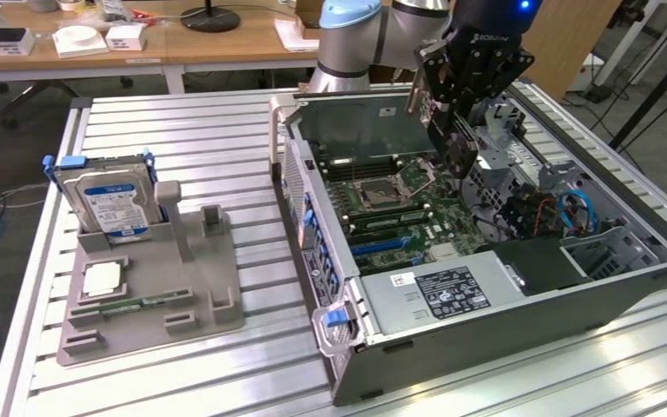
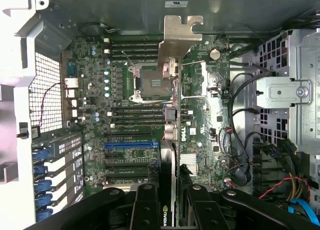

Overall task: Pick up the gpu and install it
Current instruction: 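Insert the gpu into the slot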

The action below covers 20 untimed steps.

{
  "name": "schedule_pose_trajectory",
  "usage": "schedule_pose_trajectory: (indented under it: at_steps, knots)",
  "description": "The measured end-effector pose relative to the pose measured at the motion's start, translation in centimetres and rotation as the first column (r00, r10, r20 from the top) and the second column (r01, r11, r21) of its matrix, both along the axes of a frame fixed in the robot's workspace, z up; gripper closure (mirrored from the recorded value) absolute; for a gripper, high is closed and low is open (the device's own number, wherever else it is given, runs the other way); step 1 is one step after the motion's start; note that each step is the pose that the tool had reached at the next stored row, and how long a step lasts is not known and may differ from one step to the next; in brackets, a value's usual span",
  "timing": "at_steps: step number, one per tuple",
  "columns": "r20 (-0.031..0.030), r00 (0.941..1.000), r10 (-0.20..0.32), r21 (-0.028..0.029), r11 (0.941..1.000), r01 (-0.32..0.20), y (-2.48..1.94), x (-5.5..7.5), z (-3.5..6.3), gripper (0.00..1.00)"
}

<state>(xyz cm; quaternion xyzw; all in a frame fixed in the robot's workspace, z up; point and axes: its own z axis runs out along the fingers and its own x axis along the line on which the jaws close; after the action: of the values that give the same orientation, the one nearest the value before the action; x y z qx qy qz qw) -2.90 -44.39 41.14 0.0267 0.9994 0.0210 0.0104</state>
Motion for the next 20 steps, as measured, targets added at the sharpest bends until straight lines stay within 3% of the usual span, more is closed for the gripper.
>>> schedule_pose_trajectory:
  at_steps: [7, 20]
  knots:
    - [0.0, 1.0, 0.007, 0.0, 1.0, -0.007, 0.0, 0.0, 0.0, 0.74]
    - [0.0, 0.9965, 0.084, 0.0, 0.9965, -0.084, 0.0, 0.0, 0.0, 0.74]
